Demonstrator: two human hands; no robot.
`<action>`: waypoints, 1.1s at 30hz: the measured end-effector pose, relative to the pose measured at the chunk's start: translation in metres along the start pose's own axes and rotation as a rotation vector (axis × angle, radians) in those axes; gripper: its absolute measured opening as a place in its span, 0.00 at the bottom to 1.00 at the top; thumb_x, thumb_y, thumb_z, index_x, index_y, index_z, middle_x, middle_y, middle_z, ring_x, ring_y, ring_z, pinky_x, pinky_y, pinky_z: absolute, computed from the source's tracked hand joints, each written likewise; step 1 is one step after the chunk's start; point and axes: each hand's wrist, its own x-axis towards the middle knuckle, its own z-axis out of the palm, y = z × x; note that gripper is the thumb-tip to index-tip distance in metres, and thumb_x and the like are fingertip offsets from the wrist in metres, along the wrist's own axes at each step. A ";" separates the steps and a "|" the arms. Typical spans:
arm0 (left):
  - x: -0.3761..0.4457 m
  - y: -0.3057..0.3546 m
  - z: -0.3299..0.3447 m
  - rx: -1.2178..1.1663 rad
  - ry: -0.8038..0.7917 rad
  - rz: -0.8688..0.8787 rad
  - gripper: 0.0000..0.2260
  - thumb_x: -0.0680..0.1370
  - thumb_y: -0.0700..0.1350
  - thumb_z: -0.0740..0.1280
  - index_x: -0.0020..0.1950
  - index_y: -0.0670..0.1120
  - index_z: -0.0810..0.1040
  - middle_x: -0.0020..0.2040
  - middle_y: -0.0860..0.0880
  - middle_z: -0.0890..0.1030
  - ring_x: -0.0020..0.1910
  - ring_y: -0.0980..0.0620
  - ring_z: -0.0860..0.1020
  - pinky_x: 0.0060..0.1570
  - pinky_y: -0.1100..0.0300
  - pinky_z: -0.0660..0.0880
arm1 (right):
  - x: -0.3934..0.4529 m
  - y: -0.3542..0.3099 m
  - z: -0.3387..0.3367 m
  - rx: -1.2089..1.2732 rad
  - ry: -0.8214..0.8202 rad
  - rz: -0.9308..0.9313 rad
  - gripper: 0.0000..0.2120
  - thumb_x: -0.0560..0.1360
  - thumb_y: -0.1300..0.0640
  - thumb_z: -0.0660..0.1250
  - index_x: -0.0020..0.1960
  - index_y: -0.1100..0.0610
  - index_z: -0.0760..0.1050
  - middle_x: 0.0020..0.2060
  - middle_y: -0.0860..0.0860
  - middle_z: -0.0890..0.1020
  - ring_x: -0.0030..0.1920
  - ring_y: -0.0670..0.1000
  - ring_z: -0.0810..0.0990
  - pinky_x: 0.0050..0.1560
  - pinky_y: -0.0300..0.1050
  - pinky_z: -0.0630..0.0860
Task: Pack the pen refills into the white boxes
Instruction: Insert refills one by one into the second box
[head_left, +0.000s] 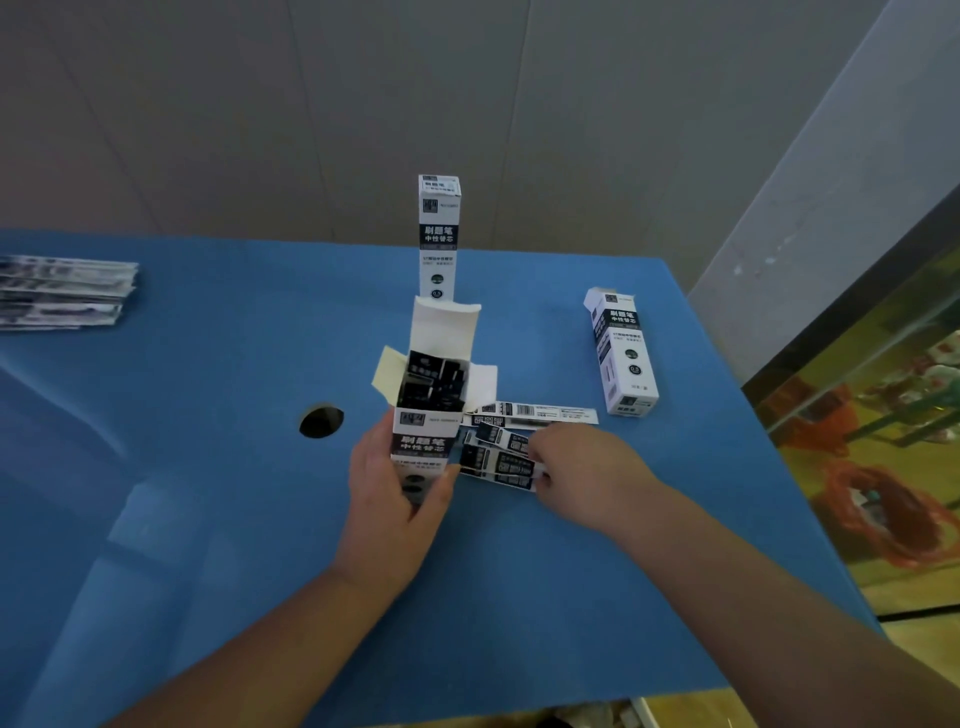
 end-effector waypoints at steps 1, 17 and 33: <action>0.000 0.000 0.000 0.006 0.007 0.006 0.22 0.79 0.57 0.71 0.70 0.61 0.69 0.62 0.62 0.72 0.62 0.42 0.77 0.57 0.36 0.80 | 0.000 0.000 0.001 0.005 -0.017 0.006 0.06 0.75 0.59 0.62 0.51 0.54 0.74 0.51 0.51 0.79 0.52 0.56 0.79 0.47 0.48 0.78; -0.002 0.007 0.001 0.030 0.028 0.023 0.24 0.77 0.59 0.70 0.68 0.75 0.65 0.61 0.70 0.69 0.63 0.42 0.77 0.59 0.37 0.80 | -0.004 0.006 -0.005 0.090 -0.056 -0.004 0.11 0.74 0.56 0.66 0.35 0.54 0.68 0.33 0.49 0.73 0.34 0.52 0.74 0.27 0.42 0.63; -0.002 0.008 0.002 0.026 0.003 -0.027 0.27 0.77 0.58 0.70 0.73 0.52 0.68 0.62 0.57 0.72 0.61 0.38 0.77 0.58 0.33 0.78 | -0.078 0.003 -0.135 1.245 0.378 -0.193 0.12 0.66 0.52 0.76 0.47 0.55 0.86 0.44 0.51 0.89 0.46 0.50 0.88 0.45 0.40 0.83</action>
